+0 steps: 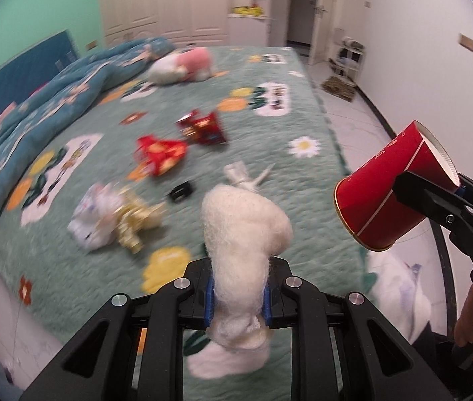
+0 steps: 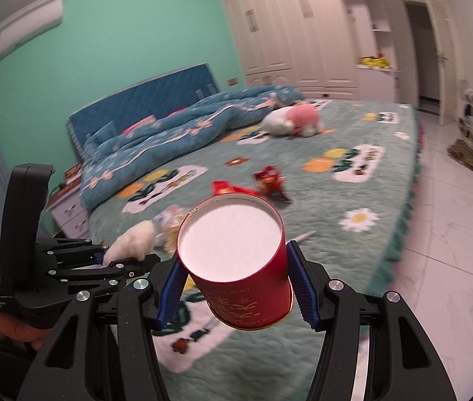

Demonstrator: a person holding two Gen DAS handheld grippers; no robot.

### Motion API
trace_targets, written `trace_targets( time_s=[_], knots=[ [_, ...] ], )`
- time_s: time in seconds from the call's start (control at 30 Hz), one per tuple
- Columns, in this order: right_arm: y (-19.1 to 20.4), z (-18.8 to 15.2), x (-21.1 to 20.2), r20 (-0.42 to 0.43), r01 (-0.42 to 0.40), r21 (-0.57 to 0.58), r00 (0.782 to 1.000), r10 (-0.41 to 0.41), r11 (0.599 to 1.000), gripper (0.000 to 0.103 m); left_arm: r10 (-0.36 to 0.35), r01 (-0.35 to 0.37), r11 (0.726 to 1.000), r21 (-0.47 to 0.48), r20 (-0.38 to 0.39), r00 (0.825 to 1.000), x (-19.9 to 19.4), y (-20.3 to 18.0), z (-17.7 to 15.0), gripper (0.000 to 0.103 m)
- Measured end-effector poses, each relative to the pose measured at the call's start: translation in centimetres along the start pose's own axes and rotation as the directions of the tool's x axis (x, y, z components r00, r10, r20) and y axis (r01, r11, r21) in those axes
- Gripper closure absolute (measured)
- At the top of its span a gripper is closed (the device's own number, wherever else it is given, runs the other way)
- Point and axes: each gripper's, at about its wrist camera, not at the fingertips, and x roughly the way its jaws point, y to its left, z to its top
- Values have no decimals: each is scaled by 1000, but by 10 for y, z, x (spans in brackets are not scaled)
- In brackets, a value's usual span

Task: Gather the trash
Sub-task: 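Carry the cotton ball and red cup toward the orange bin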

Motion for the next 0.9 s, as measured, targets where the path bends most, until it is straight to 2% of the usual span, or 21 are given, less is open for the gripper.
trace_targets(
  time_s=[0.17, 0.33, 0.53, 0.63, 0.73, 0.9],
  knots=[
    [-47, -9, -42, 55, 102, 83, 993, -107, 991, 46, -70, 70, 991, 115, -2, 998, 12, -54, 20, 81],
    [-103, -30, -88, 71, 227, 191, 967, -244, 955, 46, -157, 159, 959, 234, -28, 987, 28, -118, 33, 81],
    [-161, -66, -141, 49, 360, 304, 919, -392, 882, 46, -248, 264, 891, 368, -93, 964, 50, -197, 37, 81],
    [-187, -85, -162, 26, 416, 352, 891, -453, 838, 46, -291, 321, 853, 411, -136, 947, 60, -233, 35, 81],
    [-216, -108, -174, -20, 464, 402, 867, -499, 790, 46, -310, 357, 820, 447, -176, 934, 72, -263, 31, 81],
    [-250, -144, -180, -93, 506, 455, 846, -526, 733, 46, -334, 417, 779, 468, -252, 908, 96, -302, 26, 81]
  ],
)
